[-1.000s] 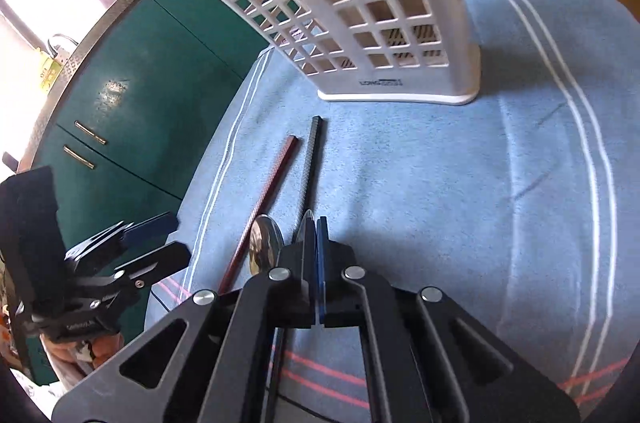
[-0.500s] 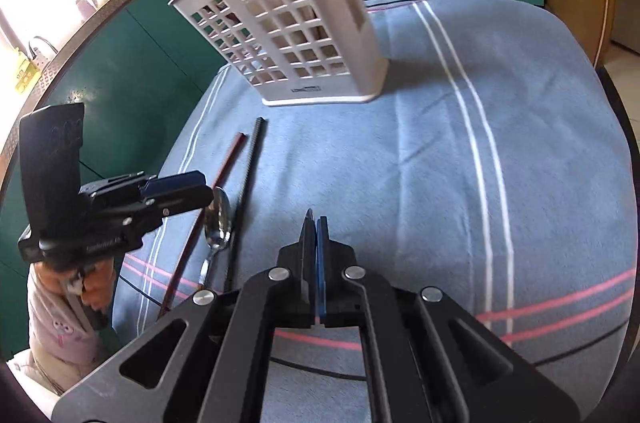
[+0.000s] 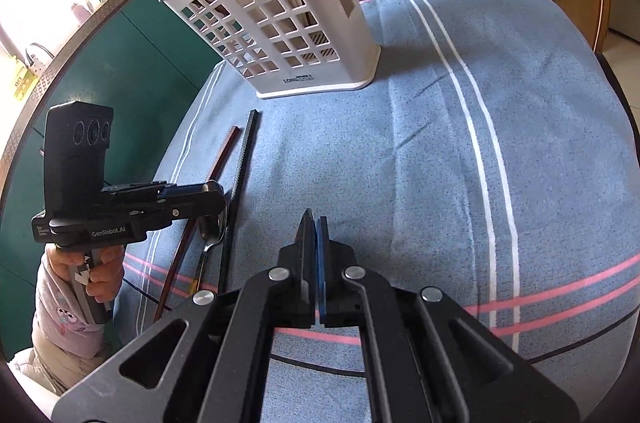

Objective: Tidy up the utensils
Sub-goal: 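Lift both spoons into the white basket while both tools open to drop them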

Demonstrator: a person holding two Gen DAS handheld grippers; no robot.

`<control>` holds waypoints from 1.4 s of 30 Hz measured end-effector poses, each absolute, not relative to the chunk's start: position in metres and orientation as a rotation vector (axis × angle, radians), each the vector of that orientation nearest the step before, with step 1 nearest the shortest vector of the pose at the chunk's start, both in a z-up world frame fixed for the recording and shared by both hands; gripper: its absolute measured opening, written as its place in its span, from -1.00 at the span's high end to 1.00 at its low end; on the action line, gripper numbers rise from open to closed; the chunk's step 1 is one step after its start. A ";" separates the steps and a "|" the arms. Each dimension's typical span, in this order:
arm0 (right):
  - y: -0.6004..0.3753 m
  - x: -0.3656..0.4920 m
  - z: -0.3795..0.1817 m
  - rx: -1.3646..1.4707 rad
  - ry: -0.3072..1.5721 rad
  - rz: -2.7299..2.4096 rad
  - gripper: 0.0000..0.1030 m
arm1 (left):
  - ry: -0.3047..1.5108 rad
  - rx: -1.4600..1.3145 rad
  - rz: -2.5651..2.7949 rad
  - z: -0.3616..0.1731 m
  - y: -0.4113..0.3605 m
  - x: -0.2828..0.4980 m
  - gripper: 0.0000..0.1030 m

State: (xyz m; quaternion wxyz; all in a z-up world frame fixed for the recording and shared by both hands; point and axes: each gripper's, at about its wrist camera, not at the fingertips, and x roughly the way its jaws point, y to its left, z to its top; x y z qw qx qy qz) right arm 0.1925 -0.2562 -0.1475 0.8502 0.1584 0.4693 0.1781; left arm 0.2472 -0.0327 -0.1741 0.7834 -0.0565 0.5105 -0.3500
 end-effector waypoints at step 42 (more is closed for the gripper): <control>-0.207 0.150 -0.053 -0.031 0.650 0.096 0.97 | 0.537 -0.036 -0.194 -0.035 0.024 0.157 0.95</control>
